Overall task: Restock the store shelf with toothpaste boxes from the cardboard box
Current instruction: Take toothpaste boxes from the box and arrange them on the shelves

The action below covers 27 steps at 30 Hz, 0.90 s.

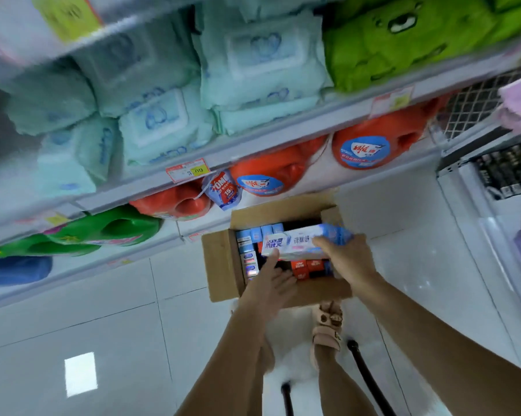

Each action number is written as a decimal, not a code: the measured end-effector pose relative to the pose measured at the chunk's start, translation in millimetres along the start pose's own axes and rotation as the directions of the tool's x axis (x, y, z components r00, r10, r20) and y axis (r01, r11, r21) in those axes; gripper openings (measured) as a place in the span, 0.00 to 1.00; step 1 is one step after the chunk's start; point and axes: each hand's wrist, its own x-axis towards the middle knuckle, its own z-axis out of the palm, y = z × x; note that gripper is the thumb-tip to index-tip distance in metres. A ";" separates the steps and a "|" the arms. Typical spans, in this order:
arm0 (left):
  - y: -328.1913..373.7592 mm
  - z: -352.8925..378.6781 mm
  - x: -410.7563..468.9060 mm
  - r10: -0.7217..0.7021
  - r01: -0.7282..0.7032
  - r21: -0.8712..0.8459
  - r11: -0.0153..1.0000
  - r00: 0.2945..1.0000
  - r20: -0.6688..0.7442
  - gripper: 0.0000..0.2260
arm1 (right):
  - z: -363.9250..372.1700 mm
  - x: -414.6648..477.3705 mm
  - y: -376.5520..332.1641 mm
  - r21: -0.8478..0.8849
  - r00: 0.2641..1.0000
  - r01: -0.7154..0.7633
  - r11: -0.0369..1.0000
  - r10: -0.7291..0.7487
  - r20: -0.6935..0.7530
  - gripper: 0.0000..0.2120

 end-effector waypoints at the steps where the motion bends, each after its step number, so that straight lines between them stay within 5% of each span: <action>1: -1.7 9.6 -14.6 0.000 0.001 -0.034 0.999 0.999 0.033 0.28 | -13.7 -13.9 -2.5 0.125 0.996 -0.071 0.990 0.062 0.071 0.30; 5: -2.2 41.3 -77.3 0.078 -0.048 -0.211 0.976 0.988 0.137 0.33 | -71.0 -77.0 -22.4 0.325 0.944 -0.144 0.935 0.032 0.327 0.14; 10: 5.7 72.4 -157.3 0.271 -0.182 -0.325 0.928 0.928 0.254 0.29 | -147.1 -145.9 -63.8 0.294 0.856 0.013 0.956 -0.162 0.491 0.21; 12: 11.2 83.5 -185.8 0.319 -0.234 -0.302 0.924 0.907 0.273 0.26 | -171.0 -165.2 -77.4 0.267 0.861 0.083 0.960 -0.204 0.467 0.16; 15: 17.3 97.8 -221.4 0.349 -0.284 -0.236 0.929 0.883 0.314 0.27 | -199.8 -191.0 -95.3 0.144 0.894 0.281 0.949 -0.314 0.321 0.30; 17: 19.8 106.7 -242.7 0.374 -0.321 -0.204 0.925 0.863 0.339 0.27 | -216.9 -207.0 -107.3 -0.046 0.852 0.468 0.882 -0.437 0.289 0.35; 22: 26.8 126.6 -288.9 0.478 -0.498 -0.065 0.865 0.776 0.411 0.32 | -240.3 -246.7 -137.8 -0.254 0.790 0.610 0.750 -0.554 0.263 0.19; 27: 43.4 132.3 -318.2 0.508 -0.556 -0.054 0.830 0.710 0.488 0.44 | -256.4 -276.9 -159.8 -0.135 0.794 0.602 0.787 -0.573 0.202 0.13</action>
